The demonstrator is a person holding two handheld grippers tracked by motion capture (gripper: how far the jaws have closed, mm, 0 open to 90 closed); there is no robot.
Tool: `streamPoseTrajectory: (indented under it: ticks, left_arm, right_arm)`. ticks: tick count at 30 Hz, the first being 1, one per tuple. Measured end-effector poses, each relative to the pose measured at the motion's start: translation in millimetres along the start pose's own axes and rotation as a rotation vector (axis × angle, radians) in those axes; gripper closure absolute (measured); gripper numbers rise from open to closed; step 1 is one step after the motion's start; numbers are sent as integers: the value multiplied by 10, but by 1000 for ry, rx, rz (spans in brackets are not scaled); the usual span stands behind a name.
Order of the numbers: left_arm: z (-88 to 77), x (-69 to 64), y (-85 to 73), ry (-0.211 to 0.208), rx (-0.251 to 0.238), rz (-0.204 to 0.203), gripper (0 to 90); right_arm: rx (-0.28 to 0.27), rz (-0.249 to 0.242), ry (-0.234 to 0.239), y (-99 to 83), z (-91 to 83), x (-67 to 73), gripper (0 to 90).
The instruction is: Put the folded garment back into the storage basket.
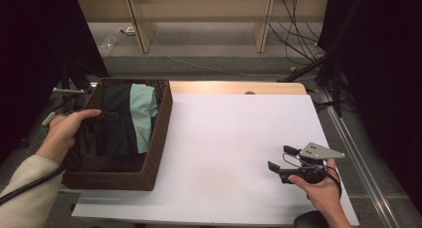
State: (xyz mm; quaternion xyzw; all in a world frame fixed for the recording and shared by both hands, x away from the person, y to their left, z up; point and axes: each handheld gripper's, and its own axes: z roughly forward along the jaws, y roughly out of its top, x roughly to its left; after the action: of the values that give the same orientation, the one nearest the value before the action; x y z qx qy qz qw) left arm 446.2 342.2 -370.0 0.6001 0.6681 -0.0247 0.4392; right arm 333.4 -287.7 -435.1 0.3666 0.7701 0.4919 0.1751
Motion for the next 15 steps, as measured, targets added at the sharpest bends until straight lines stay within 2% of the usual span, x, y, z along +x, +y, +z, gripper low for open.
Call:
streamPoseTrajectory:
  ticks: [5,15]
  left_arm:
    - [72,42,-31,14,26,6,700]
    - [273,200,-39,47,56,-10,698]
  right_arm:
    - [0,-1,0,0,-2,1,167]
    - [1,-2,1,-1,-2,-1,167]
